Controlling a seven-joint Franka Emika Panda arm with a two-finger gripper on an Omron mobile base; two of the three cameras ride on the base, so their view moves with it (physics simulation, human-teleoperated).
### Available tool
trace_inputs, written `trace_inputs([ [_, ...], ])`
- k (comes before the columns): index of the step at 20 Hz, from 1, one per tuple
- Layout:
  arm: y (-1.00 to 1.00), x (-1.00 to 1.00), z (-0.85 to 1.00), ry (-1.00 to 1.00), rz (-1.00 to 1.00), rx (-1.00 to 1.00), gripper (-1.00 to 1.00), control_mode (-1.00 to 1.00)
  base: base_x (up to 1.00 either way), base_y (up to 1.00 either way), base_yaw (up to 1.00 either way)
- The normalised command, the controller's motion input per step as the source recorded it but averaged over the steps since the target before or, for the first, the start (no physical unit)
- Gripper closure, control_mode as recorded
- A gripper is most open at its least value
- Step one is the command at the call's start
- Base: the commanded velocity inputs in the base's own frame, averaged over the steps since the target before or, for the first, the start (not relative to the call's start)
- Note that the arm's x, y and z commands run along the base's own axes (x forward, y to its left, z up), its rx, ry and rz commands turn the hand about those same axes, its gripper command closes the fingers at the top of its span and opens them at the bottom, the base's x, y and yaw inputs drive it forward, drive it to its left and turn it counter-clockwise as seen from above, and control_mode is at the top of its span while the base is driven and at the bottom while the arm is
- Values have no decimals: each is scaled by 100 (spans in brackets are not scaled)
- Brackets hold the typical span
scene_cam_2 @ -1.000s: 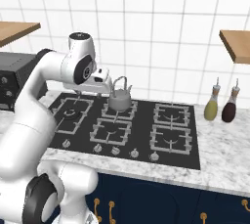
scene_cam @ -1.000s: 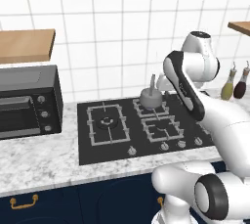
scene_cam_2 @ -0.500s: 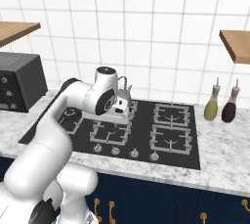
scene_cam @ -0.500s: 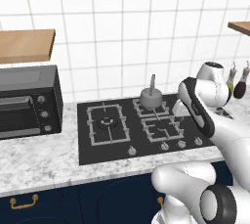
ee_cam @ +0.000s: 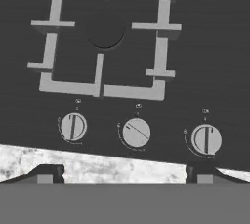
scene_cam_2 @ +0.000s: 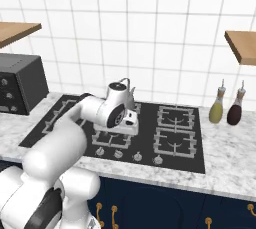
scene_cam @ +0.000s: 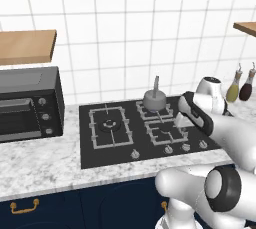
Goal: Turn off the rear center burner of the stove.
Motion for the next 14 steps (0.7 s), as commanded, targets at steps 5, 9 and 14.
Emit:
trace_inputs([
  [5, 0, 12, -64, -13, 12, -6, -100, -100, 0, 0, 0],
  [9, -1, 8, -70, 0, 24, -10, -100, -100, 0, 0, 0],
  [14, 0, 3, -54, 1, 25, -4, -100, -100, 0, 0, 0],
])
